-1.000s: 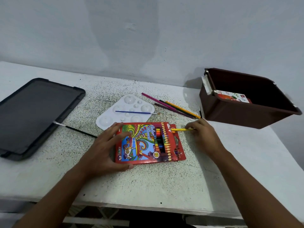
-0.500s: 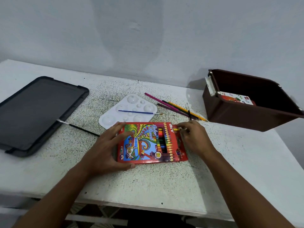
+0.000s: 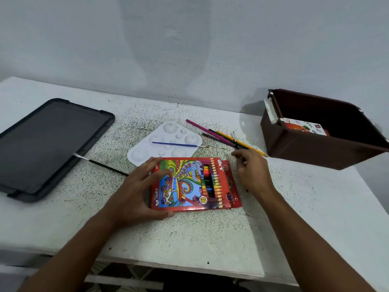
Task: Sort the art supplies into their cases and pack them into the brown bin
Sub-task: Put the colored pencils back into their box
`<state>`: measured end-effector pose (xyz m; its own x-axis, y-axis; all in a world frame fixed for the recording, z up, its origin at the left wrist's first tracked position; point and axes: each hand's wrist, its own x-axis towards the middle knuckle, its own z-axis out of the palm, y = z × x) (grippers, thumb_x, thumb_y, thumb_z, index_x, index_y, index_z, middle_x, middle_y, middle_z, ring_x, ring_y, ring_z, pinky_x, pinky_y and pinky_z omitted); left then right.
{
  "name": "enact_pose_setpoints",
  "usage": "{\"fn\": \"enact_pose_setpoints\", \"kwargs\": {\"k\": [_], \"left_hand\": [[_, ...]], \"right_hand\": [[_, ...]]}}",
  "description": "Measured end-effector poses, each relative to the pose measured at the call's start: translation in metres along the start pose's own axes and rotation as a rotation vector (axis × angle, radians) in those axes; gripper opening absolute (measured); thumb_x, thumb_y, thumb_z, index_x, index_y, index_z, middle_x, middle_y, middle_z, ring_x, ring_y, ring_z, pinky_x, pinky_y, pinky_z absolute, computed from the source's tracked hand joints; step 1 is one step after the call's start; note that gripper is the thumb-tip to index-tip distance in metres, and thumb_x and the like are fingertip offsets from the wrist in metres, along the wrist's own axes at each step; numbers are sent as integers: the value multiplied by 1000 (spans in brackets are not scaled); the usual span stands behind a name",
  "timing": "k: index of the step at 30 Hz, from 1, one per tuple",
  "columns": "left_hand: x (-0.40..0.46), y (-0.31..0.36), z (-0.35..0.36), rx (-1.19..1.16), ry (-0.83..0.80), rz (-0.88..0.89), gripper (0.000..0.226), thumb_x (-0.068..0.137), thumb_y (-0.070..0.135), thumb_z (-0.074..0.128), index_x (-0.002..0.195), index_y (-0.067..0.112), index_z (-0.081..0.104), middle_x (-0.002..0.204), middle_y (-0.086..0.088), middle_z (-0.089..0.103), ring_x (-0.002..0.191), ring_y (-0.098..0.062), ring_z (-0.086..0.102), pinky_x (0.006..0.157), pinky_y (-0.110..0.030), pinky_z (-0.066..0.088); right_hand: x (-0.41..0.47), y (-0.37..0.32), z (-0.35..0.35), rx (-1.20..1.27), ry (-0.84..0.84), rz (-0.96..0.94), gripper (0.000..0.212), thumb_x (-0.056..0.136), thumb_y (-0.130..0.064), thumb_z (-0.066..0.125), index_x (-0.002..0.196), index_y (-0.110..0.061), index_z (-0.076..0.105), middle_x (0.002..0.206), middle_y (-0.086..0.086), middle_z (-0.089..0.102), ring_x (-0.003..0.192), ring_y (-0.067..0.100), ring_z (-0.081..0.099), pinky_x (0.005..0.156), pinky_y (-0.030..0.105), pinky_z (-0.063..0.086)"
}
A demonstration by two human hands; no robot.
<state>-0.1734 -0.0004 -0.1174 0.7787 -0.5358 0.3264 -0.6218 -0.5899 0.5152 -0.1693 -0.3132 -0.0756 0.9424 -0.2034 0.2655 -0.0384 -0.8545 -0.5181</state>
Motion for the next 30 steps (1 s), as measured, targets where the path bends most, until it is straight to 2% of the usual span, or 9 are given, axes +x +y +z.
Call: {"fn": "enact_pose_setpoints", "kwargs": {"k": [2,4,7,11,14,18,25,30], "left_hand": [[0,0,0,-5,-1,0,93,56,75,71,136,37,43,154,3,26,144,-13,20,110,-36,27],[-1,0,0,-7,-3,-1,93,56,75,71,136,38,42,154,3,26,144,-13,20,110,-37,28],[-1,0,1,-4,-8,-12,93,56,76,71,137,41,40,155,5,25,144,-12,18,110,-36,26],[-1,0,1,-9,-6,-11,93,56,76,70,137,42,39,155,5,24,144,-13,19,110,-39,27],[-1,1,0,-18,-7,-18,93,56,78,69,137,43,38,155,6,24,144,-13,19,111,-41,28],[-2,1,0,-16,-2,-13,93,55,77,69,136,43,37,155,6,24,144,-12,18,111,-39,28],[-1,-2,1,-24,20,4,92,56,77,69,135,39,42,153,2,28,143,-16,22,110,-46,33],[0,-1,1,-24,28,24,92,56,75,71,135,38,43,152,0,30,143,-17,23,109,-48,34]], "right_hand": [[13,13,-3,-83,51,45,30,93,-2,51,117,-9,67,114,10,62,107,27,54,90,31,41],[22,27,-4,-203,18,80,35,92,-1,48,122,-9,64,115,13,60,110,32,51,92,34,42],[24,38,-3,-327,-25,98,30,96,-10,49,123,-11,63,119,11,58,111,32,46,86,39,45],[19,37,-3,-360,-11,68,23,97,-21,52,115,-14,65,114,8,56,111,28,43,77,37,43],[14,36,0,-341,15,70,22,97,-21,53,115,-13,63,118,7,53,113,27,41,74,33,41],[13,35,0,-346,2,95,30,98,-20,50,127,-16,55,122,9,53,113,28,43,80,38,44],[10,36,-5,-323,-4,117,19,97,-21,51,113,-16,61,117,7,54,111,28,43,79,38,44],[7,39,-17,-344,2,104,28,96,-12,50,122,-11,62,116,12,56,110,31,45,81,40,44]]}}
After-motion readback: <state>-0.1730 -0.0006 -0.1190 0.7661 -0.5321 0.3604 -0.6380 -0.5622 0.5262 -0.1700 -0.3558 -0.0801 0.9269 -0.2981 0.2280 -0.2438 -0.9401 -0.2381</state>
